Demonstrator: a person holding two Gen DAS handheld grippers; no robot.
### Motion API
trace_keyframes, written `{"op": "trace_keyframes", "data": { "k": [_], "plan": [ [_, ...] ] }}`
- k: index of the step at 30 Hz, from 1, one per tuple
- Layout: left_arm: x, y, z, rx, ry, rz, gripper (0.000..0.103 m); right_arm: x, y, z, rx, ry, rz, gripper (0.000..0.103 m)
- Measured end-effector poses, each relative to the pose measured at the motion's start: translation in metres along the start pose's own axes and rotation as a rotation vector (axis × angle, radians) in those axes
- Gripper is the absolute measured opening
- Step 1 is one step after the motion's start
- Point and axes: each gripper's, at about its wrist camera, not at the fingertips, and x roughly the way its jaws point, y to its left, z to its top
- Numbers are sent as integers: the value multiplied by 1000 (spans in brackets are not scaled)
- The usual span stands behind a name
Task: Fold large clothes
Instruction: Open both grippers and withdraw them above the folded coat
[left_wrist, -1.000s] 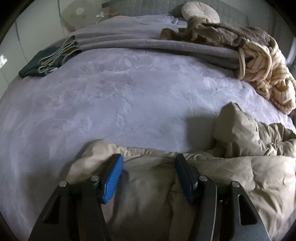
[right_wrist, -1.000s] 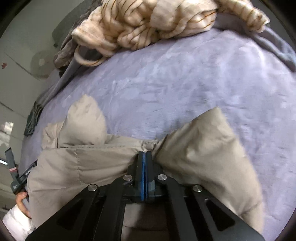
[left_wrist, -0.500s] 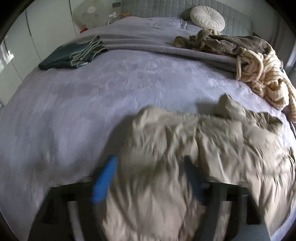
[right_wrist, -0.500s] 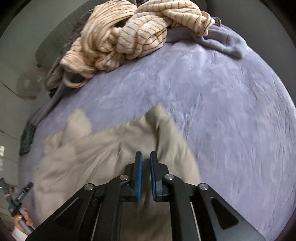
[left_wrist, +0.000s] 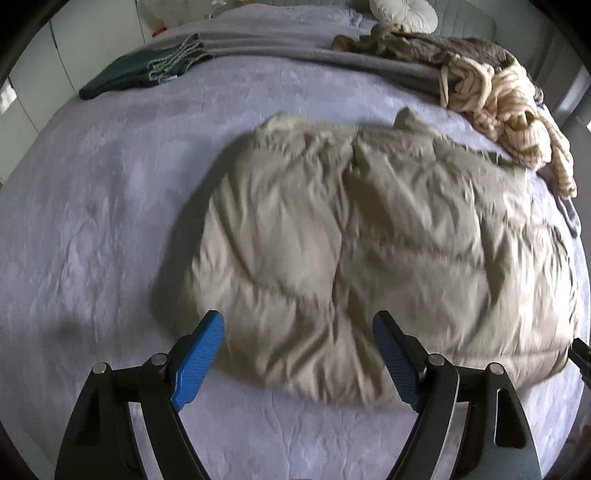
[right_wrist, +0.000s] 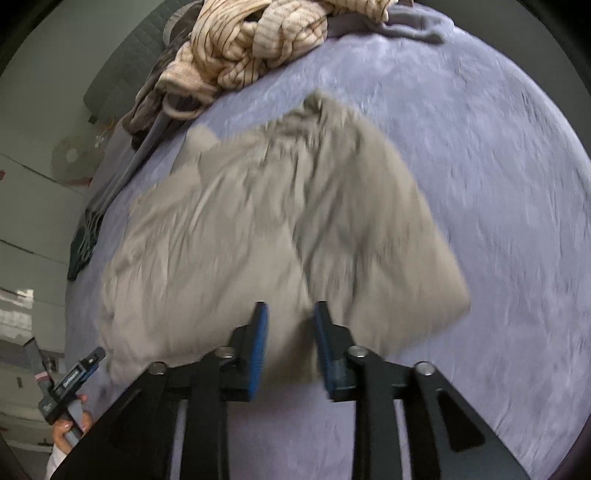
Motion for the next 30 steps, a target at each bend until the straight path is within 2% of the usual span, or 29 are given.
{"op": "trace_keyframes", "data": {
  "k": [2,3,8,11,14,18,21,22,23,24,30],
  "plan": [
    [0,0,-9,1,16,7,101,0,0,-14,1,13,6,35],
    [-1,0,-13,-7,14,11,103,0,0,-20,5,20,10,35],
    [-3,2,-19,-18,32,7,103,4,-5,-37,36,49,18,36],
    [0,3,-20,-19,54,8,103,8,-10,-42,75,64,35,50],
    [2,3,-22,-19,69,2,103,10,-14,-44,117,71,62,53],
    [5,4,-24,-27,79,-1,103,17,-18,-43,165,74,101,70],
    [7,12,-27,-54,72,-15,103,22,-20,-42,196,72,145,75],
    [10,17,-28,-77,85,-45,103,23,-20,-41,204,70,156,76],
    [13,20,-29,-94,98,-75,103,24,-21,-41,215,67,171,86],
    [15,25,-30,-120,111,-114,103,25,-22,-40,229,60,190,88],
    [23,52,-35,-293,108,-305,103,37,-29,-36,297,60,261,88]
  ]
}}
